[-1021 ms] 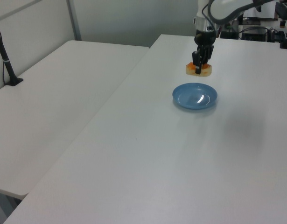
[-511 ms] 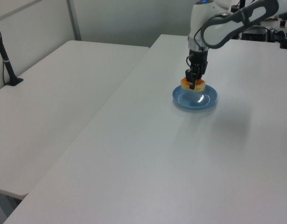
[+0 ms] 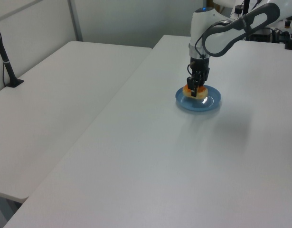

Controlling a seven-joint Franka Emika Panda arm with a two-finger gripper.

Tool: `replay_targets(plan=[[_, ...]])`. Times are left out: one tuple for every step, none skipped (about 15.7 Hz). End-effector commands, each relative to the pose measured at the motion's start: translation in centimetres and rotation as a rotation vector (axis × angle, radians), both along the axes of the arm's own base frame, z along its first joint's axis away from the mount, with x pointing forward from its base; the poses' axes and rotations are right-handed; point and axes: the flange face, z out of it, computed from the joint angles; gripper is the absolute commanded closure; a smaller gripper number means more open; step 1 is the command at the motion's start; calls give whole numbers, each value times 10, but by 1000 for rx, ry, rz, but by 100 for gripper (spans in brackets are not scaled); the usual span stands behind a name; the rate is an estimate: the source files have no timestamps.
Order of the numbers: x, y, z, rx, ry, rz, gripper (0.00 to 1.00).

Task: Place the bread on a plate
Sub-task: 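Lower the bread roll onto the plate and open the gripper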

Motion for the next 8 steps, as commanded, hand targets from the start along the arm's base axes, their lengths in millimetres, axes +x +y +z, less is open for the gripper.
replay_targets(plan=[[-1,2,3,-28,-18,-3,0],[-1,2,3,-29,-18,-2,0],[-1,2,4,-29,-18,-3,0],[-1,2,5,-29,-19,-2,0],[-1,0,7,-29,-22,-6,0],[-1,-1,12,-28,-25,-7,0],[-1,-3,22,-28,-36,-10,0],[-5,-7,39,-26,-34,-15,0]])
